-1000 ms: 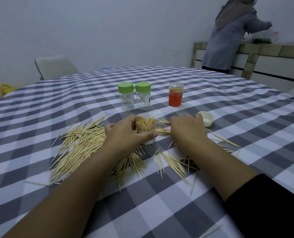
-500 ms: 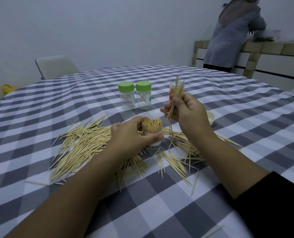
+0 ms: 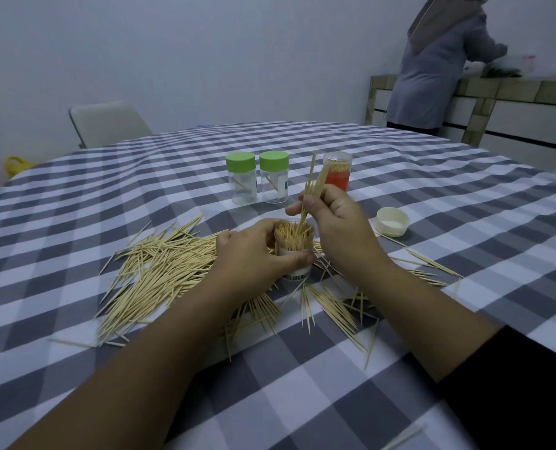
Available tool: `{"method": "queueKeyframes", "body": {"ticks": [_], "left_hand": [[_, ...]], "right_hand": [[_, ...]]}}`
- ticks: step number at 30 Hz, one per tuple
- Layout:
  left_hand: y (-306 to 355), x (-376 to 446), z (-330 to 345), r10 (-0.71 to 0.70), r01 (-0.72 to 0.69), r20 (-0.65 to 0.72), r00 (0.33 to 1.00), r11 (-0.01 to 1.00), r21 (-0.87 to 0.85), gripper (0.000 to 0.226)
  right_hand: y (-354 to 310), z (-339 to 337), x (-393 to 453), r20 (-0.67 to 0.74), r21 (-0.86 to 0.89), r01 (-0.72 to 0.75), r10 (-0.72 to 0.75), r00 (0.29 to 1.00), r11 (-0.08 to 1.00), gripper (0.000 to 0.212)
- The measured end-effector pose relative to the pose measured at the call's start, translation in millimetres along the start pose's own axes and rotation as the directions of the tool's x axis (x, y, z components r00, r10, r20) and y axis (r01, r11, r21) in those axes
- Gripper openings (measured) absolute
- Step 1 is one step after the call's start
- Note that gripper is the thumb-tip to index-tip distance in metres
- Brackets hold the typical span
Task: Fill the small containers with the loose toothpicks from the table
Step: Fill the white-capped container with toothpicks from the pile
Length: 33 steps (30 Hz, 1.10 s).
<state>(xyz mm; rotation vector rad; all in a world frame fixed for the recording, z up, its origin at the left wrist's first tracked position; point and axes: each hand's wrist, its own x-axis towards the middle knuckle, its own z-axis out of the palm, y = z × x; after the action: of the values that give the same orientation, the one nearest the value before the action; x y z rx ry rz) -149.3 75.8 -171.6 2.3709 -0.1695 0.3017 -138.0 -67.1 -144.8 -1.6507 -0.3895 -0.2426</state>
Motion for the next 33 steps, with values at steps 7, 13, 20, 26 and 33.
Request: {"method": "queueKeyframes", "body": {"ticks": [7,13,20,26,33], "left_hand": [[4,-3,-5,-0.007,0.008,-0.023,1.000,1.000,0.024,0.053],[7,-5,-6,-0.002,0.002,-0.011,1.000,0.999,0.043,0.047],[8,-5,-6,0.001,0.001,-0.021,1.000,0.999,0.054,0.050],[10,-6,-6,0.007,-0.005,-0.028,1.000,0.998,0.070,0.044],[9,-5,-7,0.003,-0.003,0.002,1.000,0.998,0.064,0.037]], "right_hand": [[2,0,-1,0.131,-0.048,-0.126,0.131,0.983,0.991,0.014],[5,-2,-4,0.204,-0.010,-0.056,0.057,0.977,0.998,0.033],[2,-1,-5,0.156,0.031,0.029,-0.034,0.987,0.999,0.032],[4,-1,-5,0.240,0.019,-0.020,0.015,0.971,1.000,0.029],[6,-9,-6,0.355,-0.151,0.094,-0.035,0.934,0.984,0.050]]}}
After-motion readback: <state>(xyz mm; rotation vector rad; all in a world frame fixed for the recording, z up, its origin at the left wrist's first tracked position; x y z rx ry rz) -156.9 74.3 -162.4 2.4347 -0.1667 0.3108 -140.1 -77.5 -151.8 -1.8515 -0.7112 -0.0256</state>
